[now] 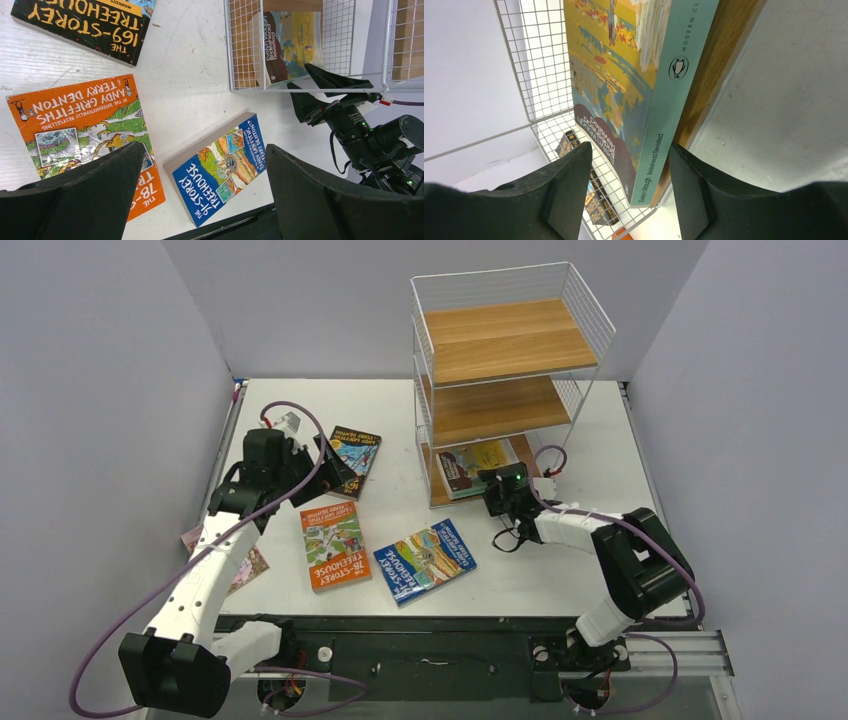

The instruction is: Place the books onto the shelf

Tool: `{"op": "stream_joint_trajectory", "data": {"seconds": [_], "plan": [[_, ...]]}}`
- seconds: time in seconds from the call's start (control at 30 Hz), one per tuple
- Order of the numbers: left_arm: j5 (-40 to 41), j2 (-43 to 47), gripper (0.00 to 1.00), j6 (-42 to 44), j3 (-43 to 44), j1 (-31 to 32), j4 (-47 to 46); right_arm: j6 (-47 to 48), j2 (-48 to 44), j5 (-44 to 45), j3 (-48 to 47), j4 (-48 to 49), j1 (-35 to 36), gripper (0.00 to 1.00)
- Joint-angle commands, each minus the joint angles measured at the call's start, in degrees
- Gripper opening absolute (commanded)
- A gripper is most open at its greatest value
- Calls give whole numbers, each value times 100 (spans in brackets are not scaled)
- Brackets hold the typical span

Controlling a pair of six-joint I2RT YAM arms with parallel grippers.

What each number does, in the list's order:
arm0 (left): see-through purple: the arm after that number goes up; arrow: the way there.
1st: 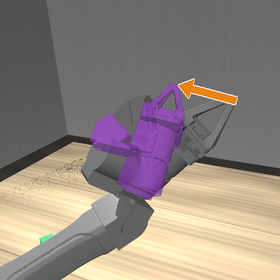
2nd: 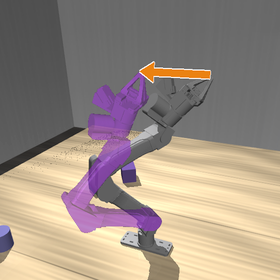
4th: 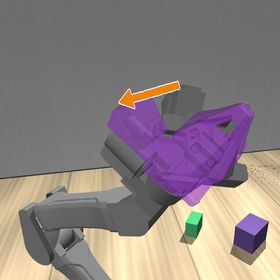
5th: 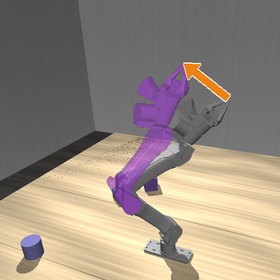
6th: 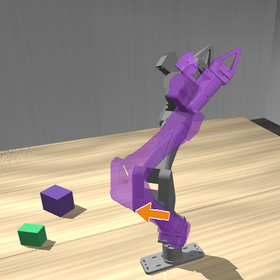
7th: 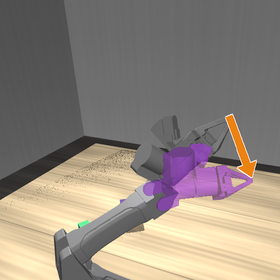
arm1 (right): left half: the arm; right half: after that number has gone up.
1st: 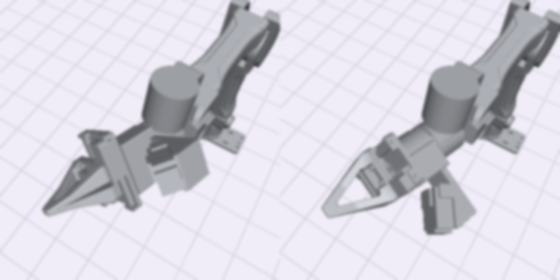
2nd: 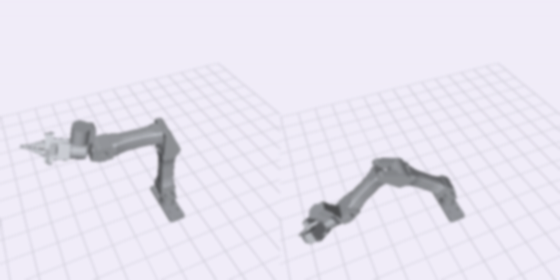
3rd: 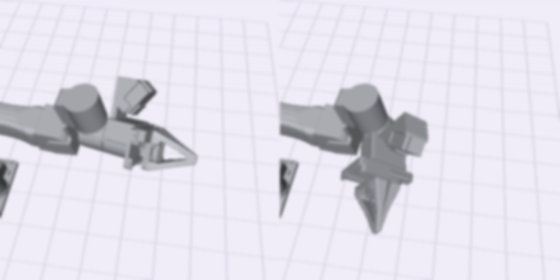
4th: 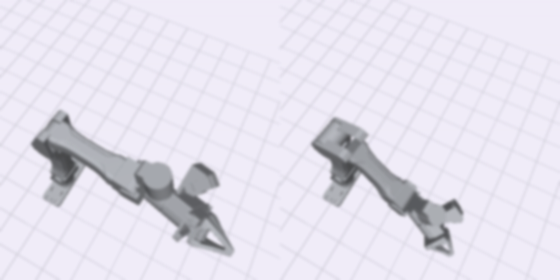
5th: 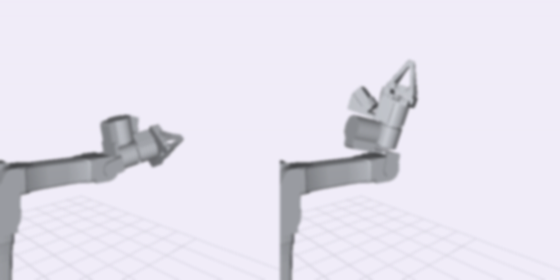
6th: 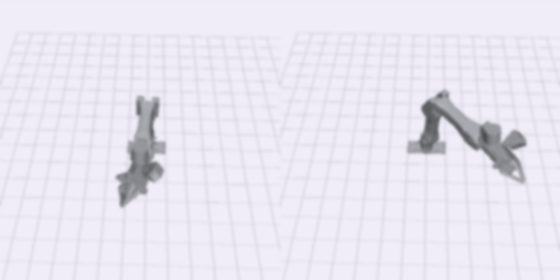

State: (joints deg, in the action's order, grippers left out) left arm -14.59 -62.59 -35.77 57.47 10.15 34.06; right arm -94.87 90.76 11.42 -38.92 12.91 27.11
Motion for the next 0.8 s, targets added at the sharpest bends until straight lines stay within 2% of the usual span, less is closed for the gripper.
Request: {"op": "stream_joint_trajectory", "data": {"seconds": [0.0, 0.2, 0.5, 0.77], "plan": [[27, 142, 90, 4, -53, -31, -111, 93, -330, -150, 132, 84, 49, 53], [-4, 142, 90, 0, -76, -37, -147, 207, -591, -140, 191, -45, 67, 50], [-39, 20, 90, 4, -83, -46, -195, 275, -657, 38, 189, -256, 22, 35], [-11, -6, 90, -2, -214, -83, -228, 362, -644, 55, 322, -261, 26, 34]]}}
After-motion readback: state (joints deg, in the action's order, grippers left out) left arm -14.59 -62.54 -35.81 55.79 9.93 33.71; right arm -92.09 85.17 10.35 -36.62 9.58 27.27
